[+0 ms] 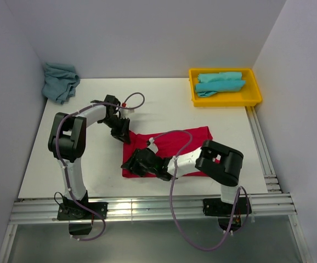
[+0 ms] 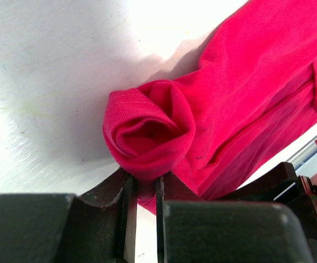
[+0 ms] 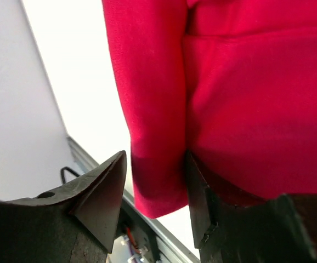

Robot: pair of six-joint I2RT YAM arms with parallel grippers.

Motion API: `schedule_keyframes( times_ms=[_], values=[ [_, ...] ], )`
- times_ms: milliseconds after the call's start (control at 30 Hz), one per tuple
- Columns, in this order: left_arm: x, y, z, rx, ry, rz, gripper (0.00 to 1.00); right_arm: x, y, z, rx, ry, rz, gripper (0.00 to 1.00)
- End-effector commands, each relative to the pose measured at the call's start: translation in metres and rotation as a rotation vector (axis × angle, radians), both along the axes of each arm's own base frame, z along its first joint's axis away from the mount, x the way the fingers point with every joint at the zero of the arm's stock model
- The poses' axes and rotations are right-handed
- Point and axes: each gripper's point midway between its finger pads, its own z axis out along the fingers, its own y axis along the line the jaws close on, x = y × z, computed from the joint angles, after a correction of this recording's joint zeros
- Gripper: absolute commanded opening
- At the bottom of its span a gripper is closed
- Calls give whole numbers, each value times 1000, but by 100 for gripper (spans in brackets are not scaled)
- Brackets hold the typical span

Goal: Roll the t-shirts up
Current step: Roll the tshirt

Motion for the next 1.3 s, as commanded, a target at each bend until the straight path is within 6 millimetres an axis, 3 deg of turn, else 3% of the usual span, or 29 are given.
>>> schedule_keyframes(
  times_ms=[0,100,200,233,333,467,500,600,700,733,767,800,833,867,933,967,1033,1067,1133,1167,1233,1267],
  values=[
    [24,10,6,83,-112,15,0,-13,-8,-5,-106,0,26,54],
    [26,10,6,96,-119,13,0,-20,-9,-9,-132,12,39,51],
    [27,9,6,105,-123,12,0,-26,-10,-9,-118,22,38,35],
    [27,10,5,112,-125,14,0,-26,-11,-7,-104,29,28,22],
    [27,11,4,123,-131,15,1,-33,-18,-12,-81,55,18,12],
    [31,13,2,143,-149,21,1,-40,-25,-26,-124,78,25,22],
    [32,13,2,148,-153,22,0,-39,-20,-22,-126,73,32,23],
    [33,12,4,169,-148,58,0,-41,-30,-31,-279,67,31,43],
    [33,14,4,202,-157,63,0,-37,-28,-13,-344,7,19,51],
    [33,13,4,209,-159,60,0,-38,-40,-12,-415,5,18,52],
    [33,15,4,219,-164,63,0,-35,-34,3,-419,-20,11,53],
    [33,14,5,223,-164,63,0,-34,-51,3,-513,-33,-6,53],
    [32,14,4,227,-162,63,0,-32,-54,11,-545,-52,-10,53],
    [32,16,5,234,-163,67,0,-30,-45,28,-541,-76,-12,54],
    [31,15,5,241,-163,62,0,-27,-57,35,-631,-110,-21,54],
    [31,15,5,246,-168,59,0,-24,-49,50,-618,-129,-23,54],
    [30,16,5,258,-166,56,0,-19,-53,52,-679,-157,-26,54],
    [29,16,5,260,-165,56,0,-15,-45,64,-664,-175,-34,54],
    [28,15,4,267,-165,52,0,-6,-43,61,-711,-208,-31,53],
    [28,15,3,271,-164,52,0,0,-33,69,-694,-223,-35,53],
    [29,14,4,276,-168,49,0,14,-28,59,-739,-243,-24,51],
    [28,14,3,280,-162,46,0,22,-18,68,-726,-262,-34,50]
  ],
)
